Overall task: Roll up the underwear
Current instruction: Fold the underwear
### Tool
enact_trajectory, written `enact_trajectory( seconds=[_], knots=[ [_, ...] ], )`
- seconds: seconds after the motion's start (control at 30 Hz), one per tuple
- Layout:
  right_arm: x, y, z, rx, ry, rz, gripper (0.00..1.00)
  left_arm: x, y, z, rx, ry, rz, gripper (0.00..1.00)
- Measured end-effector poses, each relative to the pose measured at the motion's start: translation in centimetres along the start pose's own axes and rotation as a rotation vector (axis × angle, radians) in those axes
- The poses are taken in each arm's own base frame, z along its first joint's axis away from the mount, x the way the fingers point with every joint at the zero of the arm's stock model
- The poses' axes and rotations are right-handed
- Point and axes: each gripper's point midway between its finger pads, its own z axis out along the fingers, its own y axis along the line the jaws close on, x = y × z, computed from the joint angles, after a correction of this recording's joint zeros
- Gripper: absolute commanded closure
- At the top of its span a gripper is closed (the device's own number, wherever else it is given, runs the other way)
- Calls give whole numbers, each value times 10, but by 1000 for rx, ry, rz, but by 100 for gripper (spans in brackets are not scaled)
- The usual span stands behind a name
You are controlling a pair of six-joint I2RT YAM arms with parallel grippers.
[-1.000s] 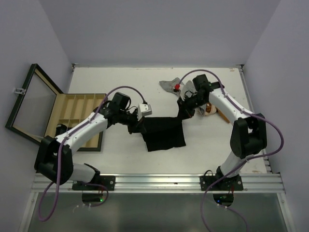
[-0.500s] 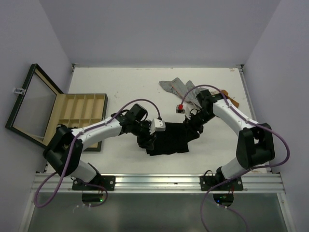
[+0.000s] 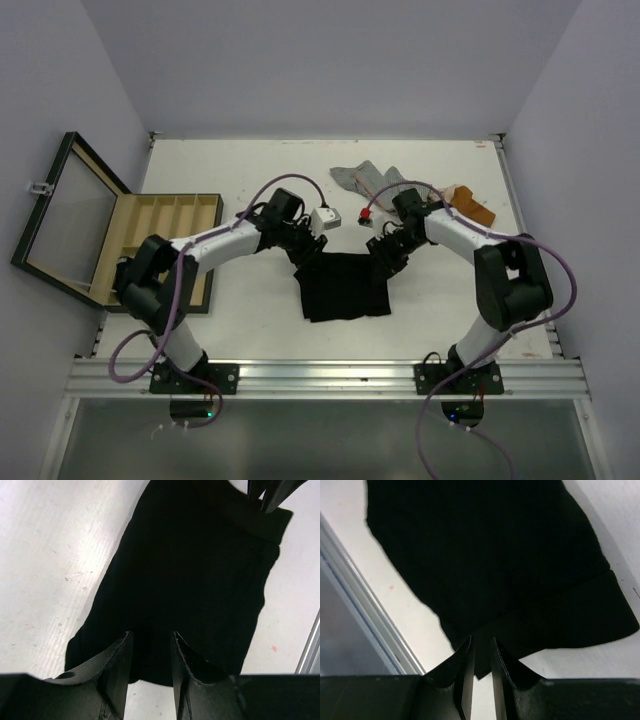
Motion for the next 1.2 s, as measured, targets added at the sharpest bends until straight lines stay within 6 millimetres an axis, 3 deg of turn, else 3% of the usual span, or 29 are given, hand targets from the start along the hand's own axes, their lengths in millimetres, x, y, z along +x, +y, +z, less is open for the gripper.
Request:
enact_trajectory(
  seconds=[0.17,0.3,0.4,0.53,0.67,0.73,0.8,0.9,0.97,1.07,1.2],
  knots=[
    [18,-22,32,22,67,153,78,26,23,33,4,106,-81,67],
    [16,-21,45,-3,80,259,75,34,48,36,-17,127,-141,71],
    [-4,-22,52,-28,59,296,66,35,71,26,-62,110,-179,71],
    [-50,-35,55,-8,-19,262,65,48,102,5,-129,109,-246,60],
    [-96,-43,41,27,-144,212,68,49,115,-16,-158,90,-249,54],
    [-105,-37,29,24,-201,209,70,36,111,-28,-160,53,-215,52],
    [-107,-25,12,22,-254,209,76,10,104,-44,-165,-15,-150,51],
    [-100,-10,-9,28,-323,211,85,-32,87,-67,-189,-113,-24,51],
    [-92,-4,-12,17,-335,235,89,-54,73,-69,-198,-150,54,51],
    [-77,-12,5,-3,-296,316,92,-76,41,-46,-163,-157,155,52],
    [-40,-33,40,-21,-202,497,94,-69,9,3,-87,-83,206,52]
  ],
)
